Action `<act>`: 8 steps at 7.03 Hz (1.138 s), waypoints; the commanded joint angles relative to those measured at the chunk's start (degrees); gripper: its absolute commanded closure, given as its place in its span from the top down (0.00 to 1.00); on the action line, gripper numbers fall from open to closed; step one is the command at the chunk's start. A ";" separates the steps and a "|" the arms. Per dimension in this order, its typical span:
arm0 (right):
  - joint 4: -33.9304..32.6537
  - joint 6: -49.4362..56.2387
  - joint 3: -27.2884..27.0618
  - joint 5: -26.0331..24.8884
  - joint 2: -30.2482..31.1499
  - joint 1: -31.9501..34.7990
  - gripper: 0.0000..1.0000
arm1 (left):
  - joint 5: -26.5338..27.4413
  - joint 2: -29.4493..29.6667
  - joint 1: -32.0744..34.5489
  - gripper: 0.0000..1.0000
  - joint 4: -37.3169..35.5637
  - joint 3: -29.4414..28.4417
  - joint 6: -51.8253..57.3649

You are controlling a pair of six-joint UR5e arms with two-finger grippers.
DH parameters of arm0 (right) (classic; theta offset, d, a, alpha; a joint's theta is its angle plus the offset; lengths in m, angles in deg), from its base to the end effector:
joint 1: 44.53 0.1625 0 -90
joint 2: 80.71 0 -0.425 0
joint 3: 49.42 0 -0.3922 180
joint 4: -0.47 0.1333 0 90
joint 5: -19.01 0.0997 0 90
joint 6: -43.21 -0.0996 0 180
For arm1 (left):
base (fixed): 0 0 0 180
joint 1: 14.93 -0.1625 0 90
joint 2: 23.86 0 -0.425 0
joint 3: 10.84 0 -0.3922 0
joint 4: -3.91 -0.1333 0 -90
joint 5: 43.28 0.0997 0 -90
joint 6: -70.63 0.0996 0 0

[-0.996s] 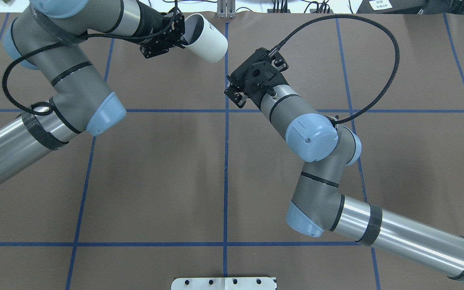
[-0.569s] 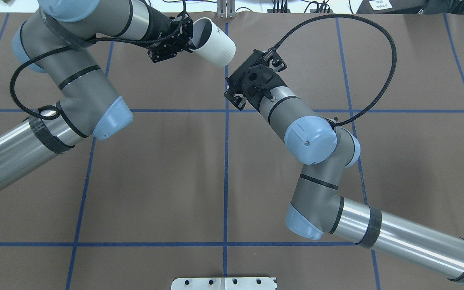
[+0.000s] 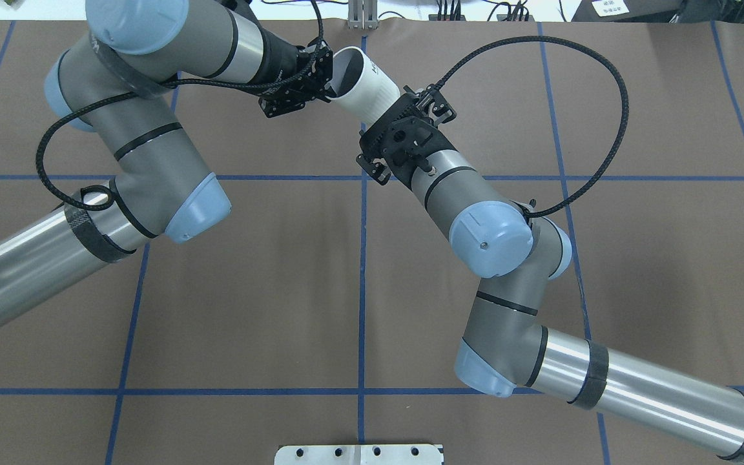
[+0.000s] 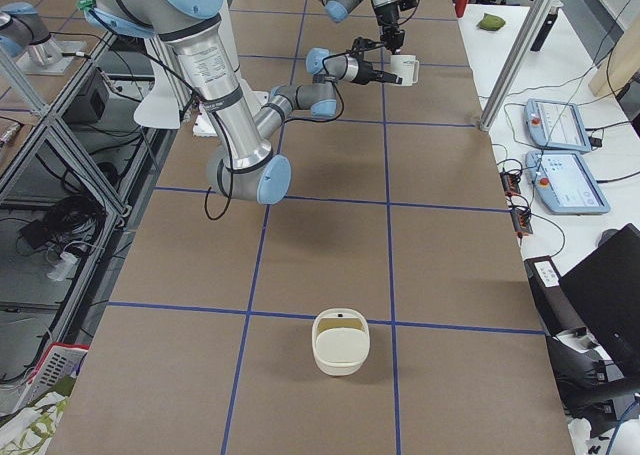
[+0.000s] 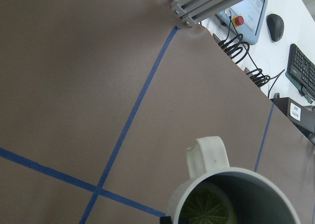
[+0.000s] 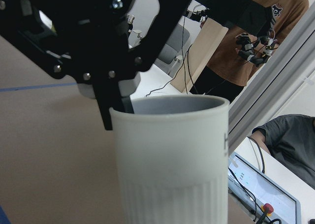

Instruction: Left arm hands cup to right arm to dump lemon

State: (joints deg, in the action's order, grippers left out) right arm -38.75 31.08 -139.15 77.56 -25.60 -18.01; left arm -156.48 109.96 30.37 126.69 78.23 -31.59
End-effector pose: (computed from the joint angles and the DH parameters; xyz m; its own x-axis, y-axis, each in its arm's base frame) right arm -0.5065 -0.4598 0.1957 0.8425 -0.5117 0.1685 -0.1077 0.1466 0.9833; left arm 0.4220 -0.5602 0.1283 0.0887 -0.3662 -0.9263 0.4130 0.8598 -0.3004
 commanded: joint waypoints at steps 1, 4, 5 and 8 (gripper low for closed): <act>0.02 0.00 0.00 -1.25 0.18 -0.68 0.98 | 0.00 -0.13 -0.74 0.00 0.00 1.01 0.00; 0.02 0.00 -0.17 -1.25 0.26 -0.76 0.98 | 0.09 -0.14 -1.35 0.00 -0.88 1.46 0.00; 0.02 0.09 -0.17 -1.33 0.35 -0.68 0.98 | 0.09 -0.22 -1.53 0.00 -2.88 2.68 0.00; 0.02 0.09 -0.17 -1.33 0.18 -0.68 0.98 | 0.18 -0.05 -3.81 0.00 -8.35 7.08 0.00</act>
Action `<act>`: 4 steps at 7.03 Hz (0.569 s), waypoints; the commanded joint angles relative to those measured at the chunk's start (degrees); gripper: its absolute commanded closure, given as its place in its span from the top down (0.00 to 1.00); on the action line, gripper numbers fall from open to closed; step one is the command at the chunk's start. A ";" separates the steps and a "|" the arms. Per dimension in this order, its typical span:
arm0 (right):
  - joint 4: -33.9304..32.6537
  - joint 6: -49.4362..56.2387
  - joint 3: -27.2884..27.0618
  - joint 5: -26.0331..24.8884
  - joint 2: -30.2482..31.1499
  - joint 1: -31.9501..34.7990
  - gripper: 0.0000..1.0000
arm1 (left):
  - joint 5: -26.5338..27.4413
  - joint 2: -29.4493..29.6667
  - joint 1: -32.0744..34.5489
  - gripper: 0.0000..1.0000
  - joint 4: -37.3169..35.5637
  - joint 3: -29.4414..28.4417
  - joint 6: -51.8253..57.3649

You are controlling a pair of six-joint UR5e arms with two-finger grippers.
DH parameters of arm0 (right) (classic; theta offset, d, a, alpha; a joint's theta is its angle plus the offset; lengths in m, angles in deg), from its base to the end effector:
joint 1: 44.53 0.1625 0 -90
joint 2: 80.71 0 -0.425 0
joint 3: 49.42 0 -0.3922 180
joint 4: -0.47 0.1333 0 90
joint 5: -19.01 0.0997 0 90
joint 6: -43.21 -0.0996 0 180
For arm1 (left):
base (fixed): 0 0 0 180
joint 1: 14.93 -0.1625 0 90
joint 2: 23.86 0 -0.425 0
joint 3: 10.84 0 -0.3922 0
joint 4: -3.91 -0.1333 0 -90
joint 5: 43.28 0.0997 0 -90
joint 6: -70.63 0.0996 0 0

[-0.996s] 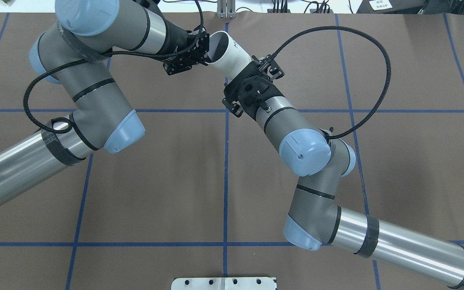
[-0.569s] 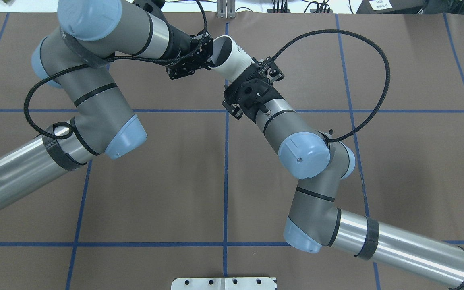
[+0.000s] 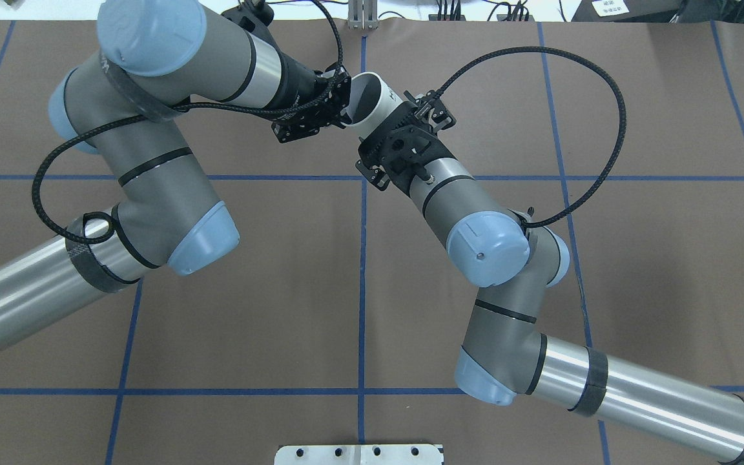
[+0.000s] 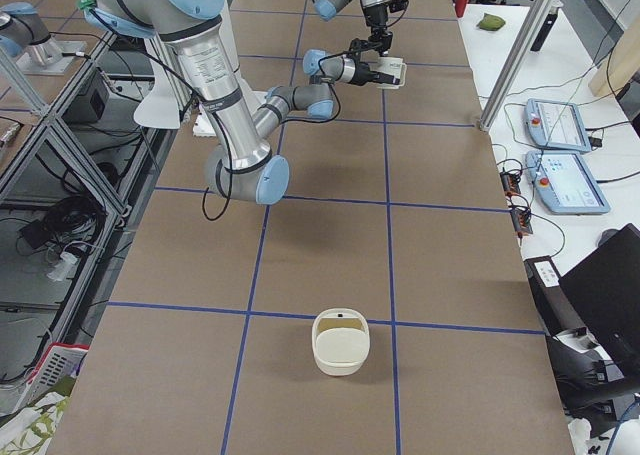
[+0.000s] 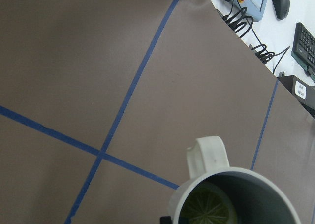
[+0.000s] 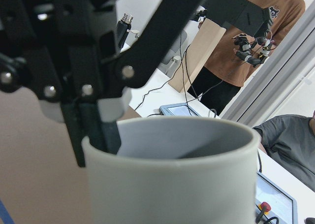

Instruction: Left arm hands cup to right arm to dump lemon

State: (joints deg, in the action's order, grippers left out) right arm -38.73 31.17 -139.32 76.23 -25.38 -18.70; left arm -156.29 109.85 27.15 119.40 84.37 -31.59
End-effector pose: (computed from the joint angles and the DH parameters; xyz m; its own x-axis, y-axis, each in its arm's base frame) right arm -0.5091 -0.4544 0.1969 0.8485 -0.5028 0.1652 -0.1067 0.1432 0.9839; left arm 0.4314 -0.5167 0.1027 0.1235 -0.3740 -0.9191 0.3720 0.8762 -0.3066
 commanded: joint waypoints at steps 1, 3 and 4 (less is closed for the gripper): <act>0.00 0.00 -0.09 -0.01 -0.13 0.01 0.98 | -0.02 0.07 -1.29 0.00 -1.15 0.94 0.00; 0.09 0.00 -0.09 -0.01 -0.22 0.01 0.97 | -0.02 0.15 -1.39 0.00 -1.06 0.86 0.09; 0.26 0.00 -0.09 -0.62 -0.13 0.01 0.95 | -0.11 0.15 -1.39 0.00 -1.06 0.86 0.09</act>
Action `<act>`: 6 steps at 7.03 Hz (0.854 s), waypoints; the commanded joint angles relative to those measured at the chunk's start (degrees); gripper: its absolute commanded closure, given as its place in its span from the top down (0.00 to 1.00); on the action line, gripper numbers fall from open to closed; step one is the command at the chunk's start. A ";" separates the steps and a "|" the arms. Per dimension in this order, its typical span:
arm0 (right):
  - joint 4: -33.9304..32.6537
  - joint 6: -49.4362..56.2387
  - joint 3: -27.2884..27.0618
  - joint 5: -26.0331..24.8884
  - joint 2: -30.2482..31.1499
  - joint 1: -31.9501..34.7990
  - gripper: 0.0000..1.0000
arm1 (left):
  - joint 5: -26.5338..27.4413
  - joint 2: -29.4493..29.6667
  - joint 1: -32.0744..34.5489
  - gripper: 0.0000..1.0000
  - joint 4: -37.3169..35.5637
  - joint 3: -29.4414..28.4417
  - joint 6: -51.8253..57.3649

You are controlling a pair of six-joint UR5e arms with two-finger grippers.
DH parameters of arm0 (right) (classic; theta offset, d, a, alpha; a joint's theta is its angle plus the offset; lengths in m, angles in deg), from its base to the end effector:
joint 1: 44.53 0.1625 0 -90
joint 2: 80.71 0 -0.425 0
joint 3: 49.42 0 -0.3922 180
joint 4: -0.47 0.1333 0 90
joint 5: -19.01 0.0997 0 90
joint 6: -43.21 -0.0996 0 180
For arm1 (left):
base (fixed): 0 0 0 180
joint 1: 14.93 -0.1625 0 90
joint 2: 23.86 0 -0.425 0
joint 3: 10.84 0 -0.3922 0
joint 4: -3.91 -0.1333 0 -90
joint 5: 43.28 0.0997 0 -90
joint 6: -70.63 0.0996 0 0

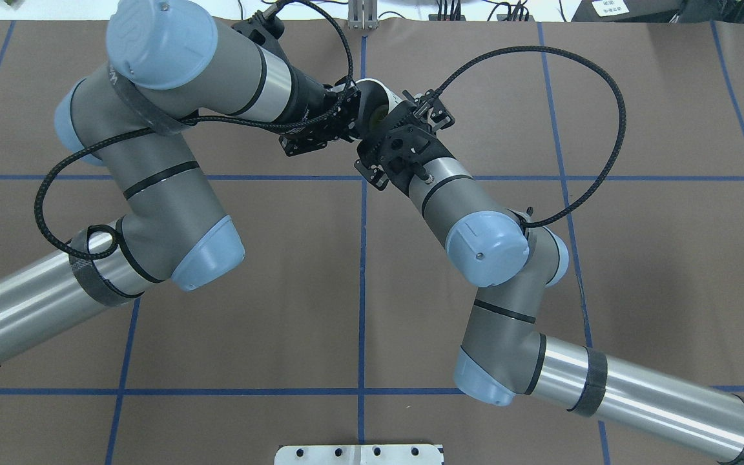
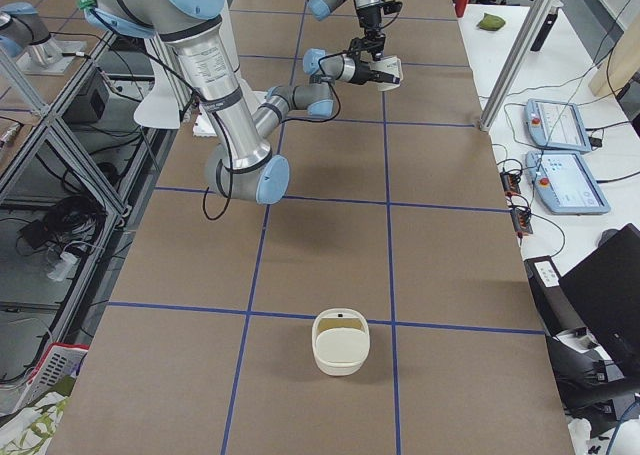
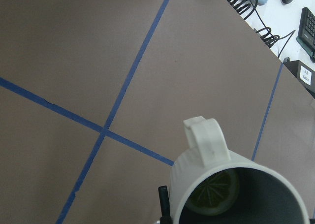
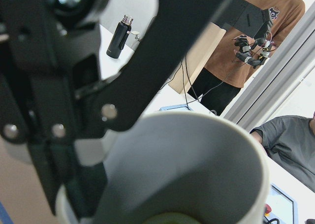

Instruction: Left arm hands cup to right arm to dump lemon

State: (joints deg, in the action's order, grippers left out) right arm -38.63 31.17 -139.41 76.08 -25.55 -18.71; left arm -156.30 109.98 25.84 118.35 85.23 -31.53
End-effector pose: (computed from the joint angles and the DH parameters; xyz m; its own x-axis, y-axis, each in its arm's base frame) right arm -0.5084 -0.4542 0.1941 0.8488 -0.5012 0.1684 -0.1125 0.1401 0.9837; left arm 0.4398 -0.5038 0.0977 0.1332 -0.3708 -0.9191 0.3518 0.8847 -0.3060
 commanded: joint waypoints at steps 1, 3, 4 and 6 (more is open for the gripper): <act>2.43 0.00 0.08 -0.47 0.56 -0.07 0.95 | -0.18 0.02 -0.08 0.00 -0.02 0.00 0.21; 3.24 0.00 0.08 -0.47 0.92 -0.16 0.94 | -0.36 0.02 0.01 0.00 -0.02 0.00 0.64; 3.24 0.00 0.08 -0.47 0.92 -0.16 0.93 | -0.44 0.02 0.01 0.00 -0.02 0.00 0.82; 3.24 0.00 0.00 -1.08 0.92 -0.42 0.73 | -0.80 0.20 0.10 0.11 -0.02 0.00 1.00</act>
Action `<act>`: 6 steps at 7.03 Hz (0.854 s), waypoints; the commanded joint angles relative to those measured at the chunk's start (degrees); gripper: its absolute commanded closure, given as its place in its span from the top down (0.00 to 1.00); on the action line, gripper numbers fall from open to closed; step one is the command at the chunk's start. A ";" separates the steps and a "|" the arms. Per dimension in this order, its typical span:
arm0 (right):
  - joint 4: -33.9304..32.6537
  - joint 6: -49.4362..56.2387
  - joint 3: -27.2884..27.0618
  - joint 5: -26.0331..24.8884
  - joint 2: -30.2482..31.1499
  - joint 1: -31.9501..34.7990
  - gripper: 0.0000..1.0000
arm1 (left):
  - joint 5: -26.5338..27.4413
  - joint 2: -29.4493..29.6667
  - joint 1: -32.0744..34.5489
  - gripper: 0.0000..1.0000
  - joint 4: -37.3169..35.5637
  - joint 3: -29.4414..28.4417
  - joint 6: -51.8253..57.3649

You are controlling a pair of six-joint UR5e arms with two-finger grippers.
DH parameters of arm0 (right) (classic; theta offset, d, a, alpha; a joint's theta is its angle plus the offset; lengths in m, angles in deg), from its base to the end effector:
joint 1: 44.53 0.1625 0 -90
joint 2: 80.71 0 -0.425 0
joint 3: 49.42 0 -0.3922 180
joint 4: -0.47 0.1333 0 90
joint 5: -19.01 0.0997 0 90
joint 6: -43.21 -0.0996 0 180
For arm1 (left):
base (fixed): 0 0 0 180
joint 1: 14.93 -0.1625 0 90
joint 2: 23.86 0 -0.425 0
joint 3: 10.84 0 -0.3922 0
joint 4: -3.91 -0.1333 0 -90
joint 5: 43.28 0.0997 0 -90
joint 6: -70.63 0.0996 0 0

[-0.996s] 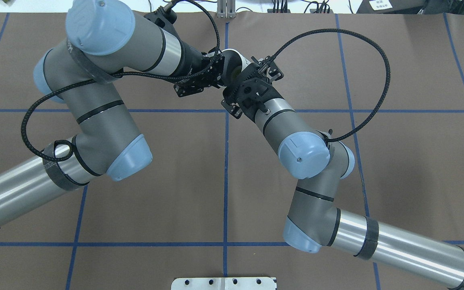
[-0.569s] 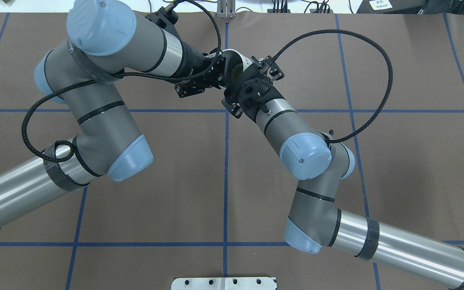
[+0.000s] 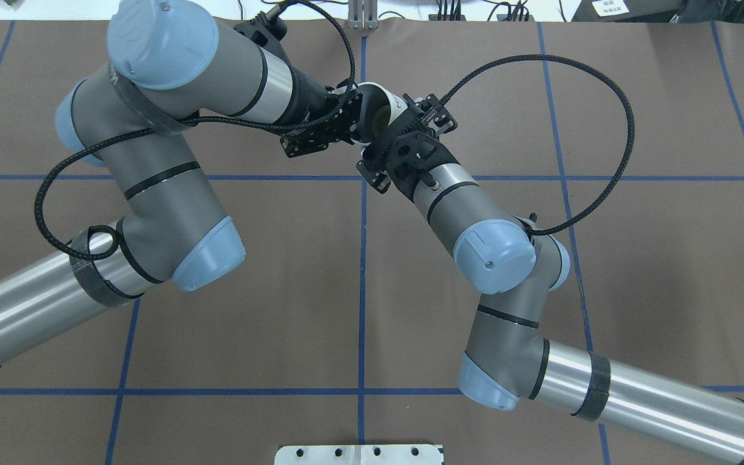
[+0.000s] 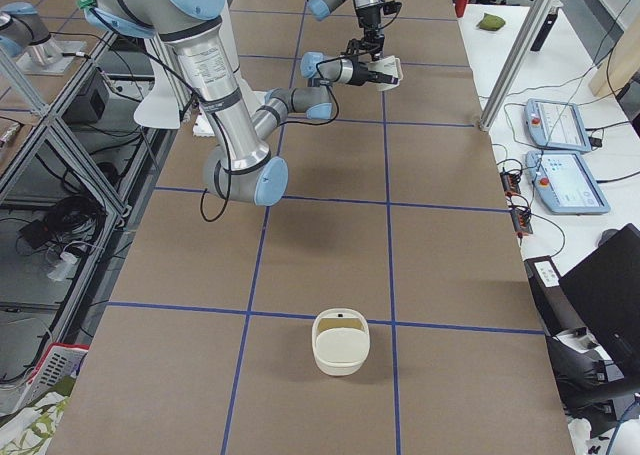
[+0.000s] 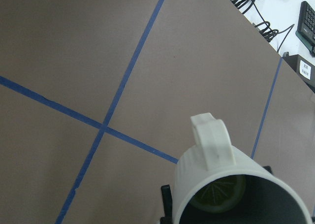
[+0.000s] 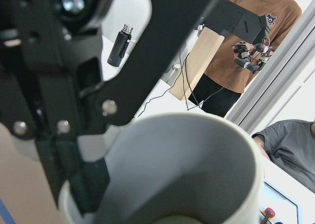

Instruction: Left arm hands cup to right arm to dump lemon

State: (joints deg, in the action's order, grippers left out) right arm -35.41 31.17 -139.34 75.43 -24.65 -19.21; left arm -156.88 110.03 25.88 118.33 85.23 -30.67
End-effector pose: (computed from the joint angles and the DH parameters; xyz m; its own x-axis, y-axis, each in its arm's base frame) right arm -0.5065 -0.4480 0.1999 0.8438 -0.5022 0.1894 -0.1474 0.1225 0.9815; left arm 0.4398 -0.5032 0.0971 0.1397 -0.3578 -0.9233 0.3410 0.8928 -0.2944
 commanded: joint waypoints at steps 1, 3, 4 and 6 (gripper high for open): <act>0.19 -0.52 -0.08 -0.53 0.01 -0.10 0.43 | 0.22 0.14 0.15 0.99 0.01 0.00 0.91; 0.46 -0.70 -0.25 -0.53 0.27 -0.27 0.27 | -0.74 -0.03 1.19 1.00 -0.08 0.35 4.93; 0.46 -0.88 -1.47 -0.61 1.49 -0.88 0.25 | -3.70 -0.12 3.90 1.00 -0.17 0.18 6.88; 0.37 -1.92 -5.94 -0.61 4.83 -1.50 0.22 | -11.00 -0.82 9.61 1.00 -0.08 0.18 8.73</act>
State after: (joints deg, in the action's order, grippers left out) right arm -34.98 29.99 -142.66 74.83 -21.58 -20.31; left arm -163.90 109.60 32.27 118.23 85.39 -23.50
